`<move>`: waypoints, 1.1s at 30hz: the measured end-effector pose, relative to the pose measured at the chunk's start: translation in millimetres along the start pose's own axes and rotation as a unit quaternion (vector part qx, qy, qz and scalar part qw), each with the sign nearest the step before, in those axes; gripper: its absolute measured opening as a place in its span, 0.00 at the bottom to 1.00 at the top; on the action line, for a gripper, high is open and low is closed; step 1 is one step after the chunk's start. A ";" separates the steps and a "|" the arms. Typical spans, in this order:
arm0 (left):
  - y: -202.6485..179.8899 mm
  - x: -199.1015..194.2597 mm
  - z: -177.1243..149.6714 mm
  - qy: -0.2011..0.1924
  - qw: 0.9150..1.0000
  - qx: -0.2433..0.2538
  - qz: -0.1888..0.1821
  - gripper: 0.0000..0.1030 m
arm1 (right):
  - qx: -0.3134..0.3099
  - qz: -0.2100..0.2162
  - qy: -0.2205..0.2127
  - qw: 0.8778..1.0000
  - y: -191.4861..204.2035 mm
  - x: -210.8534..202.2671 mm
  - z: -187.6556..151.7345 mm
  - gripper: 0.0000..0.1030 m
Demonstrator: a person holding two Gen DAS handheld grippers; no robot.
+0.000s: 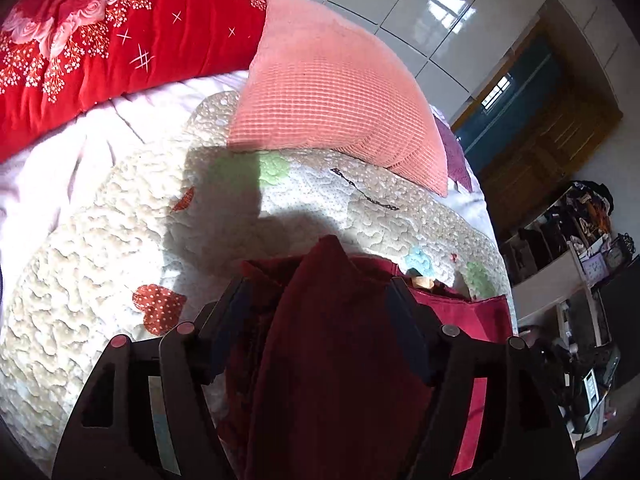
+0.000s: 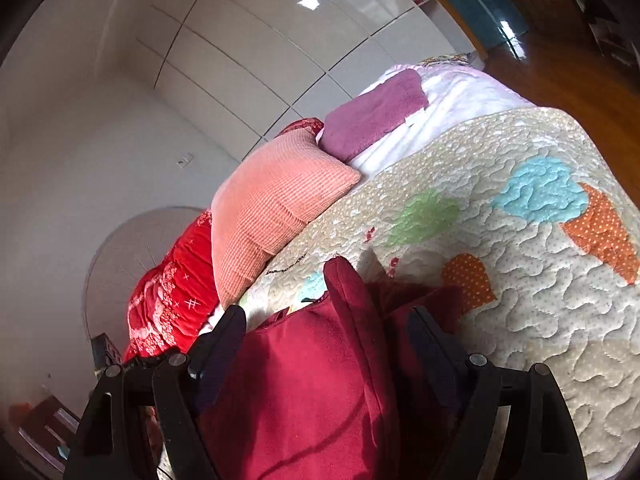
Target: Fold small clothes
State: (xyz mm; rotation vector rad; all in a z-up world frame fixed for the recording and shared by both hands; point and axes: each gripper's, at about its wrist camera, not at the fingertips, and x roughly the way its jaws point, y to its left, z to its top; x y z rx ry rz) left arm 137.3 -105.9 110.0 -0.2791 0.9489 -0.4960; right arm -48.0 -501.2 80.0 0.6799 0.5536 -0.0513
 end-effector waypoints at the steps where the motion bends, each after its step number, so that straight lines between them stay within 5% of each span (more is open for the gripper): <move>1: -1.6 -2.8 -1.2 -0.002 1.000 0.005 0.004 0.69 | -0.032 -0.011 0.005 0.999 11.6 1.3 -1.9 0.56; 4: -12.4 6.2 -9.5 0.009 1.000 0.024 0.013 0.69 | -0.094 -0.016 0.025 0.995 40.4 16.6 -8.3 0.37; 12: -8.4 79.6 -15.4 0.045 0.993 0.028 0.102 0.69 | -0.125 -0.171 0.105 0.972 18.6 109.4 -11.0 0.35; 17: 3.2 103.4 -15.2 0.041 0.991 0.032 0.123 0.69 | -0.114 -0.190 0.095 0.970 1.5 128.9 -7.8 0.32; 23: 2.1 69.7 -22.4 0.035 0.993 0.040 0.104 0.69 | -0.096 -0.145 0.081 0.981 17.3 82.3 -10.7 0.34; 26: 7.6 36.2 -41.5 0.032 0.994 0.046 0.093 0.69 | -0.113 -0.119 0.080 0.983 32.5 46.1 -27.3 0.45; 33: 23.8 -6.7 -112.2 0.032 0.992 0.057 0.107 0.69 | -0.124 -0.159 0.114 0.973 18.7 48.1 -64.3 0.46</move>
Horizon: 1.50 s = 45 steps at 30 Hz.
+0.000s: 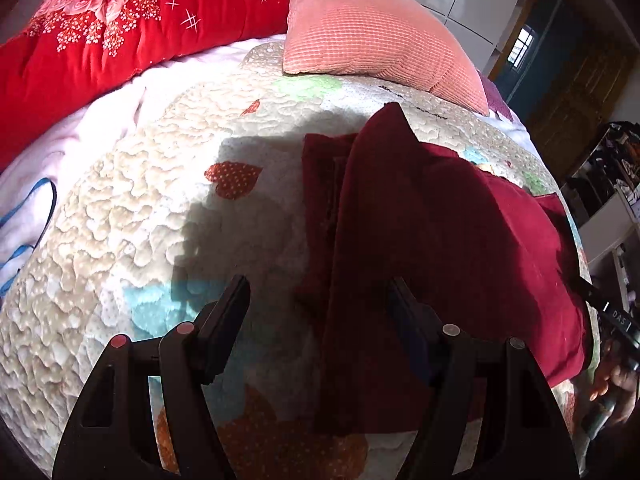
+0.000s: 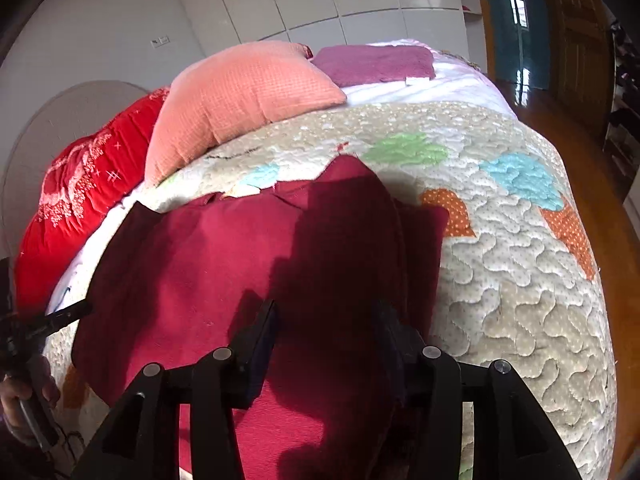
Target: Fold small clothes
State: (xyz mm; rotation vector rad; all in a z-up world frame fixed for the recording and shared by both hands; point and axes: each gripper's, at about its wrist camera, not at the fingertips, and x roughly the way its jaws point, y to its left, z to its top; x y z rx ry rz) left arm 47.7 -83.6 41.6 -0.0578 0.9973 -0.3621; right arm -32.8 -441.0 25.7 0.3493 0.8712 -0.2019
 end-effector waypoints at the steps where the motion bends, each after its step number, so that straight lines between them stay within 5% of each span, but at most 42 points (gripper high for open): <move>1: 1.5 -1.0 -6.5 -0.001 1.000 -0.003 -0.004 0.69 | -0.001 -0.010 0.000 1.000 3.2 -2.6 2.3 0.46; 7: 6.0 -4.6 -19.4 -0.019 0.999 -0.004 -0.028 0.69 | -0.025 0.044 -0.014 0.999 69.1 -29.8 23.4 0.48; 12: 15.8 1.1 -20.0 -0.015 0.998 -0.014 -0.057 0.71 | -0.076 0.112 0.002 0.991 153.8 -1.6 34.9 0.48; 20: 19.3 2.5 -16.5 -0.008 0.997 -0.017 -0.071 0.71 | -0.100 0.096 0.015 0.990 230.0 80.0 46.9 0.47; 24: 22.2 2.6 -17.2 -0.005 0.997 -0.020 -0.076 0.71 | -0.150 0.045 0.010 0.988 255.9 105.1 59.1 0.39; 33: 24.7 5.2 -15.2 -0.001 0.997 -0.026 -0.078 0.72 | -0.139 0.036 0.060 0.988 259.1 161.9 66.7 0.34; 40: 31.0 1.9 -10.4 -0.012 0.995 -0.036 -0.096 0.72 | -0.092 0.064 0.032 0.993 226.9 113.1 56.6 0.35; 45: 38.2 -4.4 -4.6 -0.035 0.992 -0.050 -0.111 0.72 | -0.081 0.044 0.000 0.996 182.9 72.3 34.3 0.36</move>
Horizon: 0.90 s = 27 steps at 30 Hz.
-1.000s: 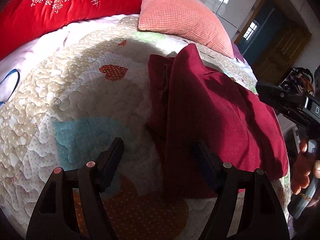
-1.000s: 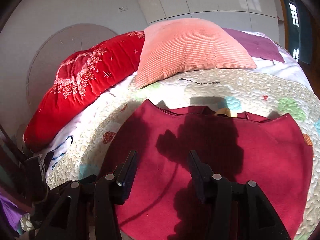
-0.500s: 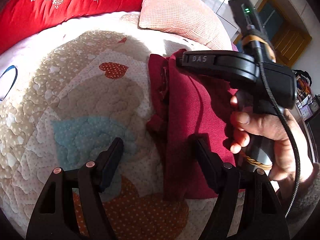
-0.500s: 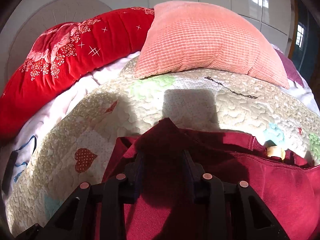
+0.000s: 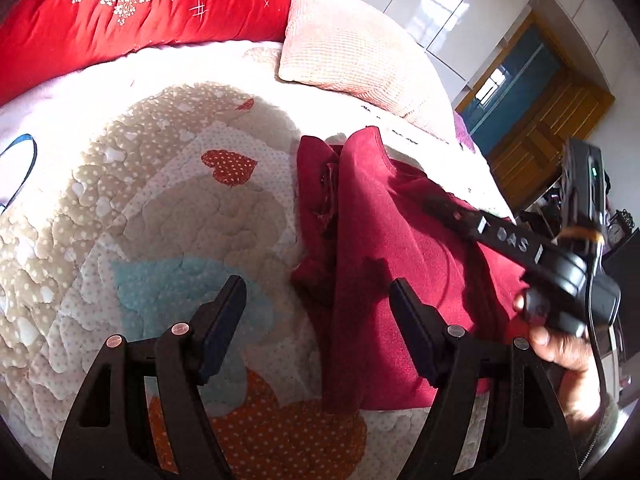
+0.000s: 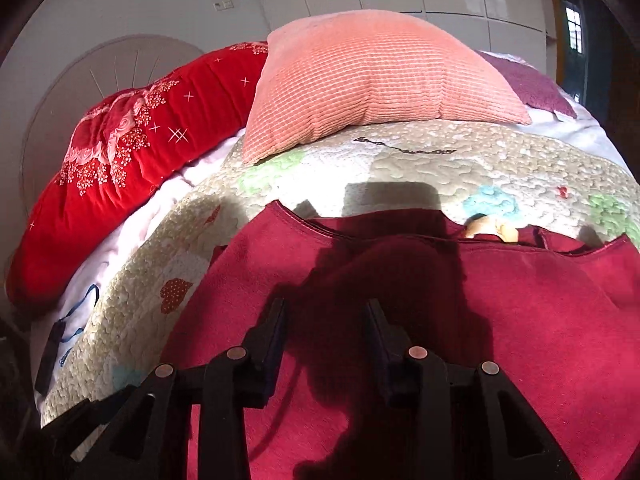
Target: Fold small clothes
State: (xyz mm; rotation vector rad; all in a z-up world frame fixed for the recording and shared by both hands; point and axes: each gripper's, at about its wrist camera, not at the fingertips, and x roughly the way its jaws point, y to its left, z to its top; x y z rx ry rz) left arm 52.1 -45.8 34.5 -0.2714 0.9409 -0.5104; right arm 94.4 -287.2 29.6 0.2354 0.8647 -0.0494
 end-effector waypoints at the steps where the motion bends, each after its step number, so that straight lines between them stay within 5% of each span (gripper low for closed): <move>1: 1.6 0.9 0.9 0.002 1.000 -0.005 -0.005 0.72 | 0.001 -0.006 -0.004 1.000 -6.8 -7.7 -4.8 0.36; 7: 1.5 14.7 4.6 0.021 1.000 -0.015 -0.006 0.72 | 0.064 -0.002 -0.010 0.998 -55.2 -30.4 -38.3 0.43; 11: -2.1 16.9 7.9 0.021 1.000 -0.013 -0.017 0.72 | 0.061 0.015 -0.057 0.996 -58.8 -48.0 -61.1 0.44; 14: 2.6 23.0 12.5 0.022 0.999 -0.027 -0.035 0.72 | 0.066 0.043 -0.087 0.993 -57.4 -59.0 -68.7 0.50; 16: 7.2 29.7 15.6 0.021 0.998 -0.041 -0.046 0.75 | 0.074 0.055 -0.089 0.992 -57.5 -58.4 -71.5 0.65; 25: 9.2 42.4 21.8 0.007 0.996 -0.046 -0.071 0.80 | 0.128 0.143 -0.107 0.976 -81.5 -54.9 -80.4 0.70; 27: 4.4 45.4 22.3 0.007 0.997 -0.035 -0.075 0.90 | 0.130 0.148 -0.109 0.974 -81.1 -54.8 -80.6 0.70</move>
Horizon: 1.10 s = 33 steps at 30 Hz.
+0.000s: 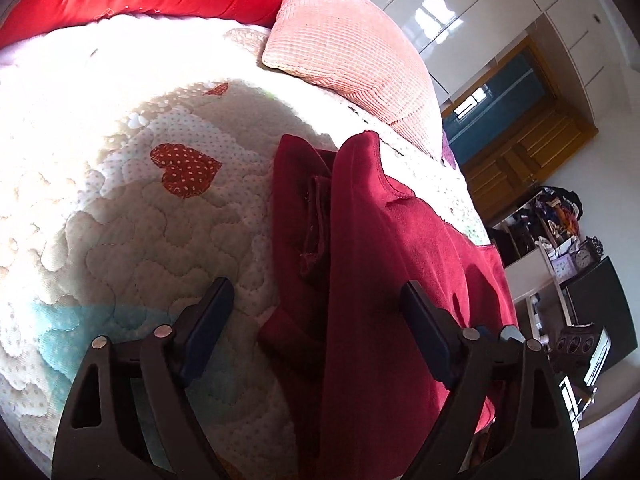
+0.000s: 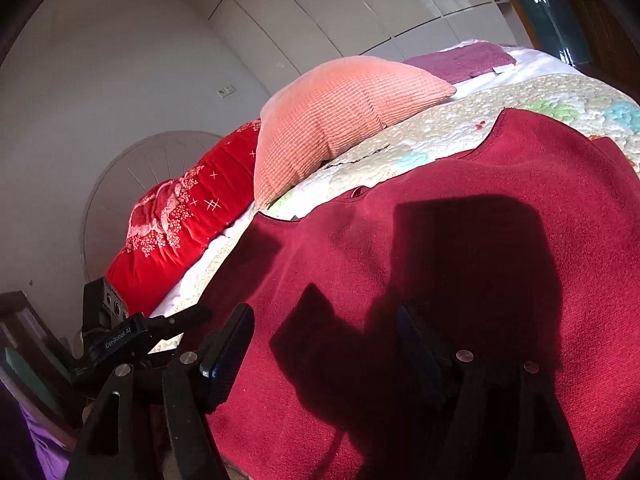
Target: Fold small clothes
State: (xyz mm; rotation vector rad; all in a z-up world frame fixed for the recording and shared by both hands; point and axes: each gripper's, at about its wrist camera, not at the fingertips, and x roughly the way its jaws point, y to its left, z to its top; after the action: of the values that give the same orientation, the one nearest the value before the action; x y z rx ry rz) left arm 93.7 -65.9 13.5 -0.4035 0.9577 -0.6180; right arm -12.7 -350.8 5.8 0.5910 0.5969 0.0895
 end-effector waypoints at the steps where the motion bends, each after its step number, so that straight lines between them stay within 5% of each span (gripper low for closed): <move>1: -2.5 1.1 0.0 0.001 1.000 0.006 -0.003 0.92 | 0.000 0.002 0.000 1.000 0.3 -0.1 0.0 0.71; 4: -5.7 4.8 0.9 0.005 1.000 0.014 -0.005 0.97 | 0.002 0.008 -0.001 1.000 -0.7 -0.6 -0.3 0.72; 33: -5.0 1.7 -2.8 0.004 1.000 0.012 -0.026 0.95 | 0.000 -0.005 0.010 1.000 -2.2 1.8 1.1 0.72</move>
State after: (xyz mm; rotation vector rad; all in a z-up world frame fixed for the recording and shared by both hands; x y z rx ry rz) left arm 90.5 -71.0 13.8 -0.4051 0.9482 -0.6778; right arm -10.8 -352.7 4.4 0.5872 0.6196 0.0872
